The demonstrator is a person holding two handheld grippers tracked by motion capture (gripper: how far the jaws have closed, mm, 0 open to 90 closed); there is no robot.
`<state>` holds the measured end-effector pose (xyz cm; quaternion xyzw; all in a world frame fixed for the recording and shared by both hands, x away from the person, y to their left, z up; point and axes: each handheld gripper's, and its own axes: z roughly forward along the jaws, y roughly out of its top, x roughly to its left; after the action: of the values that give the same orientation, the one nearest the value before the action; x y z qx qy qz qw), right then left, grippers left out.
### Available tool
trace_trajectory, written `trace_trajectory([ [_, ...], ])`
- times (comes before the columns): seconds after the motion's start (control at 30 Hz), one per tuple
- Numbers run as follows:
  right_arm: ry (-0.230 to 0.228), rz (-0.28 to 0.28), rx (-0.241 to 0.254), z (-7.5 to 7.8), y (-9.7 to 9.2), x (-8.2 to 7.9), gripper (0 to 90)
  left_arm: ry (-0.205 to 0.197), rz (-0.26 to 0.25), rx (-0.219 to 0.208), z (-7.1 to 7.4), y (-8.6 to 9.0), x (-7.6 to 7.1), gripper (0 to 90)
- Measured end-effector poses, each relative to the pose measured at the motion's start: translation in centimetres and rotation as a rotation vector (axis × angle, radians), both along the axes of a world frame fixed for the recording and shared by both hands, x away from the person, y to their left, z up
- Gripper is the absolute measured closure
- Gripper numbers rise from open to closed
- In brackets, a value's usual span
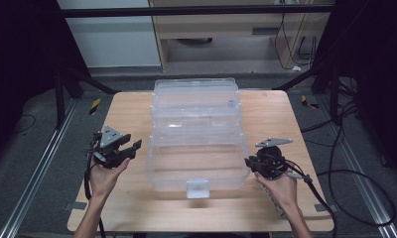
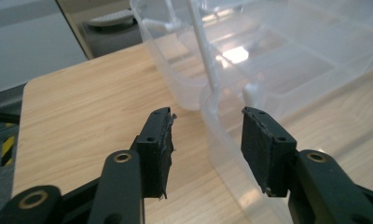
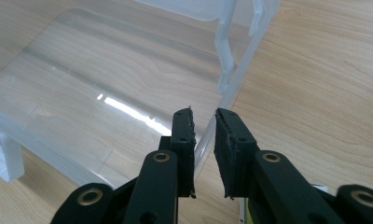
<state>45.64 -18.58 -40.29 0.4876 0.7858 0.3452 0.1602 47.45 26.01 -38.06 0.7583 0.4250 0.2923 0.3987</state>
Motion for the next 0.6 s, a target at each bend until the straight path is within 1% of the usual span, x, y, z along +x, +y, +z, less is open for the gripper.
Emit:
trace_trajectory([
  [0.07,-0.008,0.001,0.004,0.1,-0.1,0.0,74.9,0.007,0.002,-0.018,-0.2,0.2,-0.2,51.7],
  [0.17,-0.025,0.001,0.005,0.4,-0.3,-0.1,72.4,0.020,0.002,-0.006,-0.4,0.3,-0.4,51.1],
  [0.2,-0.030,0.004,0.006,0.5,-0.4,-0.1,70.9,0.027,0.002,0.002,-0.6,0.3,-0.6,50.7],
  [0.27,-0.042,0.012,0.012,0.7,-0.7,-0.2,67.3,0.026,0.012,0.027,-0.8,0.3,-0.8,49.7],
  [0.4,-0.065,0.017,0.019,1.2,-1.4,-0.3,61.4,0.036,0.012,0.024,-1.0,0.6,-1.0,47.6],
  [0.47,-0.075,0.010,0.026,1.5,-2.0,-0.4,58.7,0.039,0.004,0.033,-1.3,0.7,-1.0,47.0],
  [0.53,-0.085,0.005,0.023,1.9,-2.6,-0.5,55.8,0.044,0.002,0.030,-1.4,0.7,-0.9,47.0],
  [0.6,-0.094,0.000,0.025,2.3,-3.1,-0.6,53.6,0.049,-0.001,0.041,-1.6,0.6,-0.8,46.7],
])
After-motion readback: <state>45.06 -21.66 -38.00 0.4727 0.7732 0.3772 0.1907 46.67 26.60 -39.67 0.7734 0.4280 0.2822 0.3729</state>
